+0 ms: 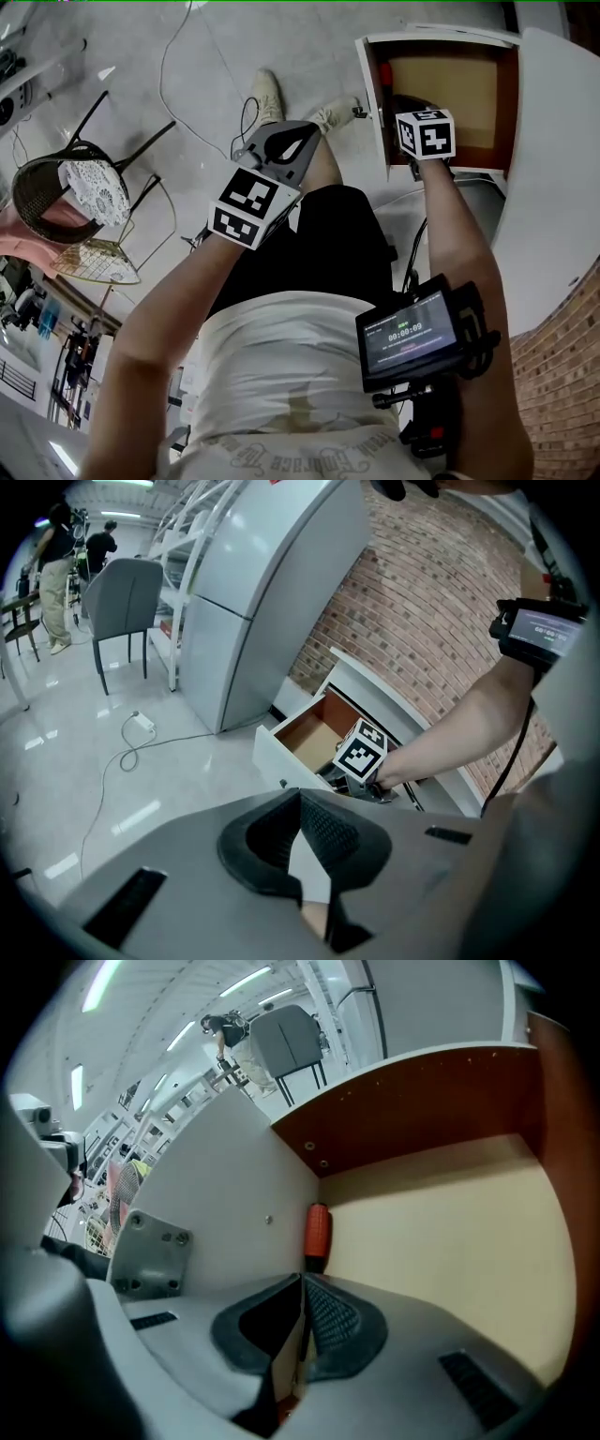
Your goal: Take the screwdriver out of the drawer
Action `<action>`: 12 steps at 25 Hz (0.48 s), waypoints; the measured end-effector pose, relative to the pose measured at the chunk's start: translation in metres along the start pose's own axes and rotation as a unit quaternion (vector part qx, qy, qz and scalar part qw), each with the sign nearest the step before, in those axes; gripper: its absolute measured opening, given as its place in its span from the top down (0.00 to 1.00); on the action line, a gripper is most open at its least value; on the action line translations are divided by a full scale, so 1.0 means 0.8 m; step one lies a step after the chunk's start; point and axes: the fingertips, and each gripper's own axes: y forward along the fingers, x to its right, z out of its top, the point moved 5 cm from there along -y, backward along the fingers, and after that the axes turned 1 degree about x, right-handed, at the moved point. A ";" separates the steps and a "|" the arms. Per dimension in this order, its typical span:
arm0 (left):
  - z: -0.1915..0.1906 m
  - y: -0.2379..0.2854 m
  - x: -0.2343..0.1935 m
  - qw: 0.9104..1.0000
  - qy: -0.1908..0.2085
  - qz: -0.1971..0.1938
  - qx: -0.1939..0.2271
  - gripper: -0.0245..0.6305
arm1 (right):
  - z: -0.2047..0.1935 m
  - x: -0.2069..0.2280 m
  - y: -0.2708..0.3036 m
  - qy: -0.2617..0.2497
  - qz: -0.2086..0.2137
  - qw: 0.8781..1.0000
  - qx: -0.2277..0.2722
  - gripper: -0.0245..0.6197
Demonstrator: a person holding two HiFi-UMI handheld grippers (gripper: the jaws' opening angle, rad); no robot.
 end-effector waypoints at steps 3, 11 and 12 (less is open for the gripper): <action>-0.006 0.004 -0.005 1.000 -0.009 0.003 0.000 0.93 | -0.002 0.001 0.012 -0.007 0.008 1.000 -0.006 0.92; -0.020 0.004 -0.015 1.000 -0.025 0.010 -0.001 0.93 | 0.005 0.001 0.031 -0.035 0.005 0.999 -0.015 0.92; -0.021 0.004 -0.017 1.000 -0.026 0.011 -0.002 0.93 | 0.006 0.001 0.033 -0.037 0.004 0.999 -0.017 0.92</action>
